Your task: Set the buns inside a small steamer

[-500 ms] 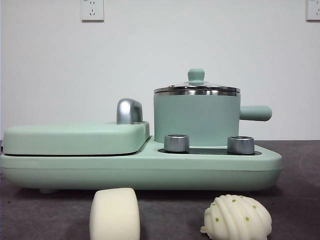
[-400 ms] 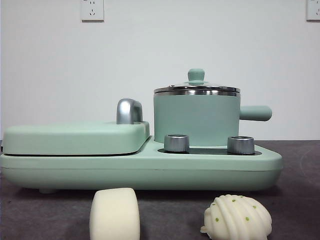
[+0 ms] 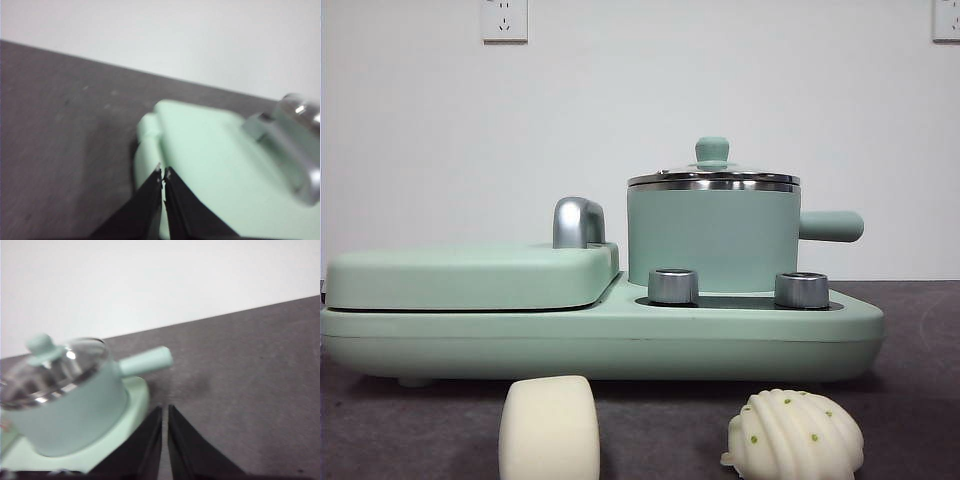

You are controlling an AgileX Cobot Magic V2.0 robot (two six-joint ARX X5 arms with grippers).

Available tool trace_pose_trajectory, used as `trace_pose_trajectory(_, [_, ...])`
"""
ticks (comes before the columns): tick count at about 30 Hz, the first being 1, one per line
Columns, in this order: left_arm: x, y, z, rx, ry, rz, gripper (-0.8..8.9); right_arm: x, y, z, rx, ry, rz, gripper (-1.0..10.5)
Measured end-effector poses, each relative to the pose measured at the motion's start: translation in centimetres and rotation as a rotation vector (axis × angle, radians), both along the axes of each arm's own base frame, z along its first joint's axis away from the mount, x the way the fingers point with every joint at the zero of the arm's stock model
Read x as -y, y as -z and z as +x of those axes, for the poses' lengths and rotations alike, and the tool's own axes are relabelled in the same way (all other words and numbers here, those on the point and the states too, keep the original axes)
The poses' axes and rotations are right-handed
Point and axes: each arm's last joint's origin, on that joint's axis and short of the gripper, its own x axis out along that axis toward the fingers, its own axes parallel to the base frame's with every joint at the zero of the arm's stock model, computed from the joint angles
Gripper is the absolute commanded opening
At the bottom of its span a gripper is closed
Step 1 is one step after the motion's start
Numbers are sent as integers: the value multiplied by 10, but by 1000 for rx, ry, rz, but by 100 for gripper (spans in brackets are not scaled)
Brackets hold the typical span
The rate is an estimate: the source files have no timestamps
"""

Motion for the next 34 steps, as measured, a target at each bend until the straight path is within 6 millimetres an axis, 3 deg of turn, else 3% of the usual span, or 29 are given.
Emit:
trace_pose_trajectory(9, [10,-64,12,-79,148,4,11,-3,-59,-9,-64,-104,14,20])
trace_pose_trajectory(18, [27,-136,41,-177,417,35,11,-10,-130,-4,-139,-379,-68,20])
trace_pose_trajectory(22, [36,-155,50,-230,570,38,11,-12,-155,-4,-120,-488,-117,20])
trace_pose_trajectory(26, [42,-167,52,-255,658,57,12,-12,-170,-7,-66,-503,-159,20])
trace_pose_trajectory(31, [42,-178,49,-204,670,82,32,-12,-173,-8,-56,-504,-168,27])
trace_pose_trajectory(34, [42,-176,49,-215,671,86,72,-12,-168,-9,-106,-506,-156,188])
